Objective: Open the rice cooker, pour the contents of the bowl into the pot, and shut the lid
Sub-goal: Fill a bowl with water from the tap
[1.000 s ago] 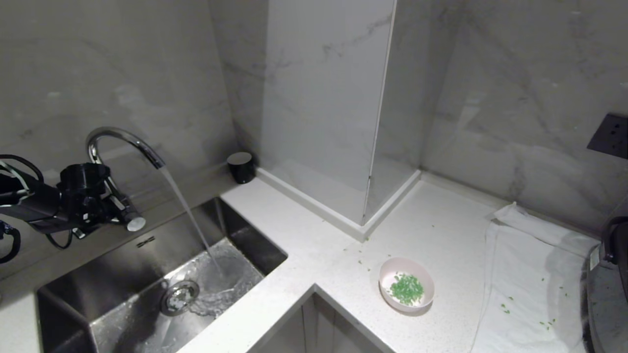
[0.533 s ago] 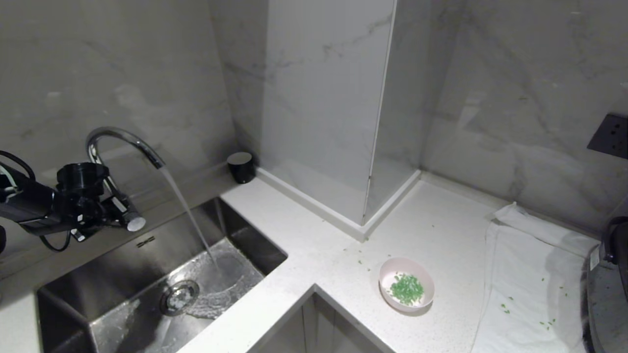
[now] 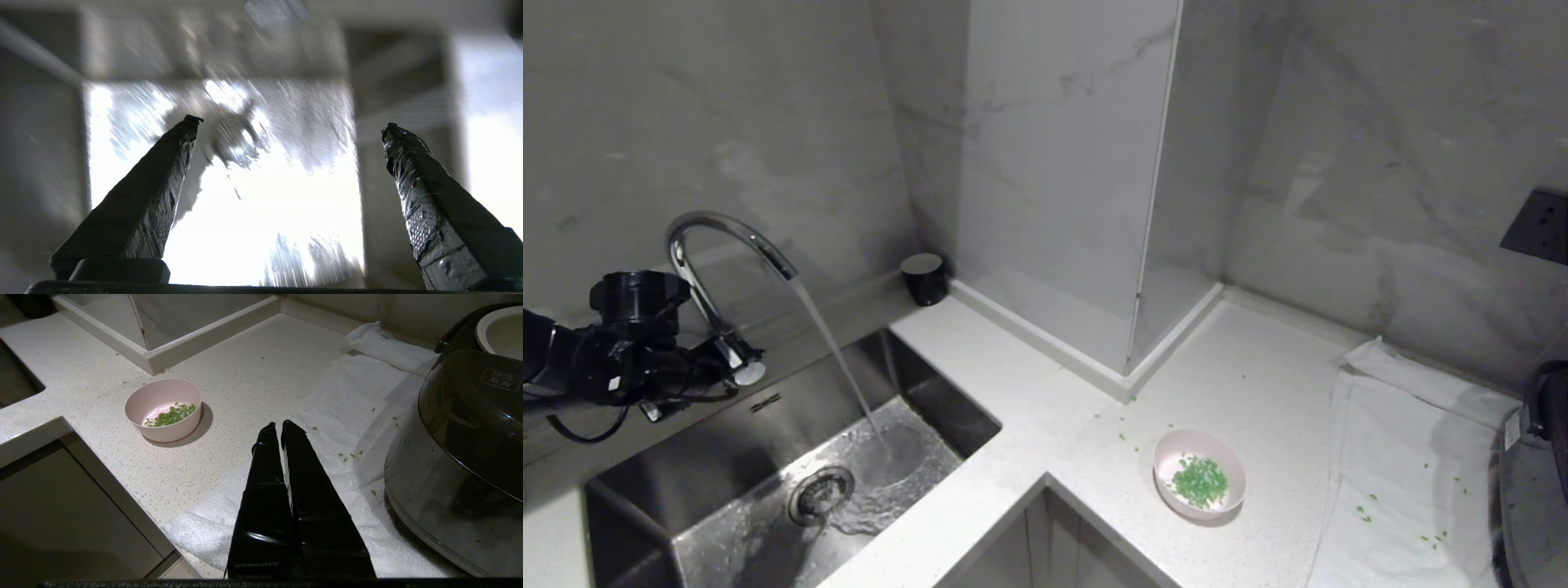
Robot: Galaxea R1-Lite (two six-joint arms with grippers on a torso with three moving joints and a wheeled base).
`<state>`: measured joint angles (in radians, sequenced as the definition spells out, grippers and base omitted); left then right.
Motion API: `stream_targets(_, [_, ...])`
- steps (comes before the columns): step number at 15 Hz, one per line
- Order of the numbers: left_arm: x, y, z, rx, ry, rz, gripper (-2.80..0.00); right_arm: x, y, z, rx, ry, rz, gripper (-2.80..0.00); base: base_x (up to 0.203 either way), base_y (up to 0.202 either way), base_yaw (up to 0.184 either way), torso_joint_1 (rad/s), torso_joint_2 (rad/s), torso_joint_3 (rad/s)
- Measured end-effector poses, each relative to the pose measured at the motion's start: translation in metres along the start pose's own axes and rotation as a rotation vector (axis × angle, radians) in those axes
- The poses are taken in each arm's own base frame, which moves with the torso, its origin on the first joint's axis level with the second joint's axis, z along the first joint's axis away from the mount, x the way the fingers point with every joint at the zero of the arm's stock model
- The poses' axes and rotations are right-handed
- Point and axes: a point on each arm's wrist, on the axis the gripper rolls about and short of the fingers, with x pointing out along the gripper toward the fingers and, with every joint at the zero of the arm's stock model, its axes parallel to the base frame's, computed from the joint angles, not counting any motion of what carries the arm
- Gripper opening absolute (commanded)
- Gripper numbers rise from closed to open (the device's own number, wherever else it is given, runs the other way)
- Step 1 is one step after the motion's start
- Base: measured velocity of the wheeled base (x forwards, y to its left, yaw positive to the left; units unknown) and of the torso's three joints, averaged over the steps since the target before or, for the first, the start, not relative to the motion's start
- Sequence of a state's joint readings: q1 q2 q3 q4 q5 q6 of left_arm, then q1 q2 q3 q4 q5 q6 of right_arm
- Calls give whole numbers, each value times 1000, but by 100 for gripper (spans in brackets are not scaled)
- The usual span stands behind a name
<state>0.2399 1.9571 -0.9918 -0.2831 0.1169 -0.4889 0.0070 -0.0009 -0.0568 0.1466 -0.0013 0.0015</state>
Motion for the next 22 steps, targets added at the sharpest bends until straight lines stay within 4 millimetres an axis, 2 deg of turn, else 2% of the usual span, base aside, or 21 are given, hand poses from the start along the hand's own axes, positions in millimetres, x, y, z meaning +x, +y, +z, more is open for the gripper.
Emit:
stream_targets(4, [-59, 13, -38, 135, 68, -289, 0, 0, 0, 0, 0, 1, -1, -280, 0, 0, 0, 0, 0, 0])
stream_targets(7, [-101, 18, -65, 325, -61, -483, 0, 0, 0, 0, 0, 0, 0, -280, 0, 0, 0, 0, 0, 0])
stream_targets(9, [-129, 16, -76, 426, -178, -579, 0, 0, 0, 0, 0, 0, 0, -280, 0, 0, 0, 0, 0, 0])
stream_targets(13, [-182, 24, -93, 511, -321, -723, 0, 0, 0, 0, 0, 0, 0, -280, 0, 0, 0, 0, 0, 0])
stream_targets(17, [-230, 46, -108, 545, -438, -879, 0, 0, 0, 0, 0, 0, -1, -280, 0, 0, 0, 0, 0, 0])
stream_targets(22, [-281, 90, -142, 583, -550, -953, 0, 0, 0, 0, 0, 0, 0, -280, 0, 0, 0, 0, 0, 0])
